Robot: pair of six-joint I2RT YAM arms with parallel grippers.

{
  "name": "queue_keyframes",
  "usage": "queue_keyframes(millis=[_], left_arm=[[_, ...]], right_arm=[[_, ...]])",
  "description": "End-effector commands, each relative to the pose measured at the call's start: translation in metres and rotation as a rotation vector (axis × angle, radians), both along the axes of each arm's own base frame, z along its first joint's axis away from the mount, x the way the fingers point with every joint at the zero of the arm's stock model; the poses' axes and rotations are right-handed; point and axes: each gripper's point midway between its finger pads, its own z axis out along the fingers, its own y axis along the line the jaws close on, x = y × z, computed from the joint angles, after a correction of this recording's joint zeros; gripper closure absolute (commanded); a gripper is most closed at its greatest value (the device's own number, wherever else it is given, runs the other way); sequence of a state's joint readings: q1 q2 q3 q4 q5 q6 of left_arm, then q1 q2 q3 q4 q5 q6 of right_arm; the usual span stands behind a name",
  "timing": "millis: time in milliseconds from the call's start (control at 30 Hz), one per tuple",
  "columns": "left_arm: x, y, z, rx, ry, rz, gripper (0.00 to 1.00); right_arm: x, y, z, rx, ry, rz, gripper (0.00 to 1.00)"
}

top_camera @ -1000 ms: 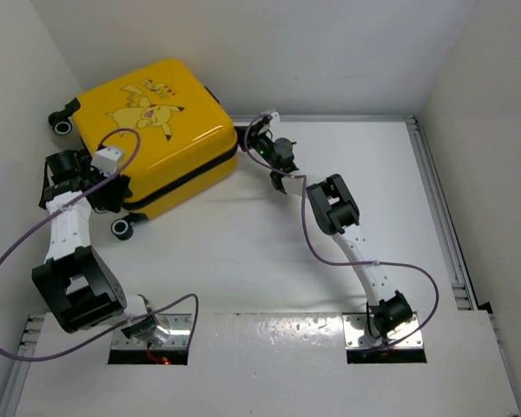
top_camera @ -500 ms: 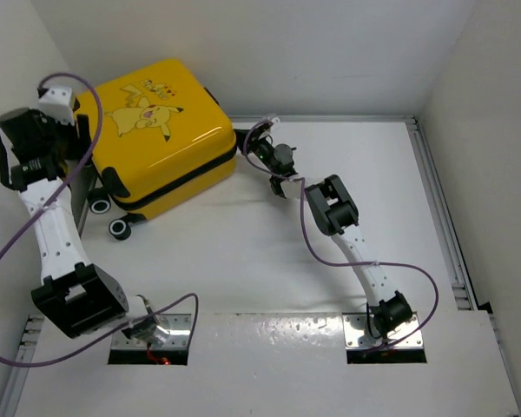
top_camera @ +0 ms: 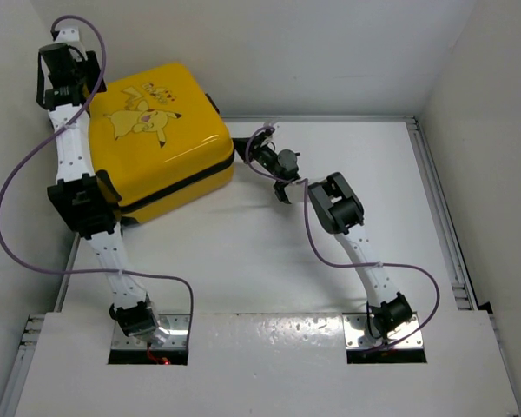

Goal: Pack the luggage

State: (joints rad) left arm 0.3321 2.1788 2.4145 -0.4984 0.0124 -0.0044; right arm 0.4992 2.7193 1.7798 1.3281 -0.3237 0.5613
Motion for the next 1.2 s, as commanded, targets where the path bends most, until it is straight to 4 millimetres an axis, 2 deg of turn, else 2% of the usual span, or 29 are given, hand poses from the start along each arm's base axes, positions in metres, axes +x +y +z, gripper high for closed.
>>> queue_keyframes(millis=[0, 33, 67, 167, 200, 300, 333, 367, 467, 500, 567, 600, 633, 700, 733, 767, 800, 833, 867, 900, 933, 967, 1033, 1133, 1167], left_arm=[[0.007, 0.039, -0.002, -0.123, -0.105, 0.134, 0.37], [0.015, 0.046, 0.002, -0.142, -0.164, 0.131, 0.37], [0.02, 0.051, -0.004, -0.18, -0.183, 0.133, 0.37], [0.034, 0.057, -0.006, -0.19, -0.232, 0.109, 0.4], [0.033, 0.064, -0.011, -0.198, -0.233, 0.122, 0.4], [0.031, 0.069, -0.016, -0.211, -0.23, 0.122, 0.41], [0.024, 0.082, -0.018, -0.215, -0.222, 0.137, 0.41], [0.02, 0.086, -0.029, -0.232, -0.19, 0.136, 0.41], [-0.011, 0.096, -0.029, -0.255, -0.144, 0.095, 0.4], [-0.032, 0.097, -0.031, -0.285, -0.114, 0.082, 0.4], [-0.055, 0.09, -0.028, -0.323, -0.096, 0.06, 0.4], [-0.068, 0.082, -0.031, -0.352, -0.072, 0.036, 0.4], [-0.089, 0.067, -0.028, -0.388, -0.054, -0.007, 0.4], [-0.114, 0.049, -0.033, -0.41, -0.003, -0.075, 0.4], [-0.13, 0.044, -0.042, -0.419, 0.032, -0.113, 0.36], [-0.141, 0.023, -0.031, -0.415, 0.034, -0.248, 0.32], [-0.16, 0.007, -0.034, -0.438, 0.088, -0.309, 0.28], [-0.171, 0.003, -0.045, -0.381, 0.139, -0.377, 0.26], [-0.18, 0.001, -0.031, -0.337, 0.151, -0.403, 0.26], [-0.186, 0.002, -0.039, -0.332, 0.207, -0.408, 0.26], [-0.202, -0.007, -0.069, -0.356, 0.333, -0.469, 0.26], [-0.207, -0.007, -0.063, -0.31, 0.365, -0.501, 0.26], [-0.231, -0.009, -0.088, -0.331, 0.48, -0.499, 0.26], [-0.245, 0.006, -0.094, -0.32, 0.441, -0.429, 0.26], [-0.253, 0.004, -0.107, -0.34, 0.479, -0.412, 0.26]], right_arm=[[-0.08, 0.045, 0.066, 0.071, -0.249, 0.257, 1.0], [-0.08, 0.043, 0.065, 0.067, -0.258, 0.254, 1.0], [-0.081, 0.042, 0.065, 0.064, -0.263, 0.255, 1.0], [-0.085, 0.038, 0.065, 0.051, -0.281, 0.264, 1.0], [-0.087, 0.038, 0.067, 0.048, -0.288, 0.267, 1.0], [-0.085, 0.035, 0.068, 0.037, -0.292, 0.26, 1.0], [-0.086, 0.037, 0.067, 0.033, -0.292, 0.26, 1.0], [-0.084, 0.036, 0.068, 0.029, -0.304, 0.255, 1.0], [-0.082, 0.037, 0.065, 0.021, -0.303, 0.248, 1.0], [-0.082, 0.036, 0.066, 0.02, -0.304, 0.244, 1.0], [-0.082, 0.036, 0.063, 0.015, -0.303, 0.242, 1.0], [-0.082, 0.036, 0.064, 0.014, -0.304, 0.241, 1.0], [-0.08, 0.033, 0.062, 0.011, -0.3, 0.228, 1.0], [-0.082, 0.033, 0.063, 0.009, -0.303, 0.225, 1.0], [-0.083, 0.031, 0.06, 0.004, -0.29, 0.222, 1.0], [-0.083, 0.031, 0.059, 0.001, -0.293, 0.219, 1.0], [-0.084, 0.03, 0.062, -0.001, -0.294, 0.215, 1.0], [-0.084, 0.029, 0.063, 0.0, -0.29, 0.208, 1.0], [-0.084, 0.026, 0.06, -0.012, -0.283, 0.197, 1.0], [-0.086, 0.026, 0.059, -0.018, -0.274, 0.198, 1.0], [-0.086, 0.025, 0.063, -0.013, -0.276, 0.189, 1.0], [-0.086, 0.022, 0.055, -0.028, -0.258, 0.184, 1.0], [-0.087, 0.018, 0.057, -0.032, -0.255, 0.171, 1.0], [-0.09, 0.017, 0.057, -0.043, -0.258, 0.168, 1.0], [-0.09, 0.014, 0.051, -0.05, -0.241, 0.162, 1.0]])
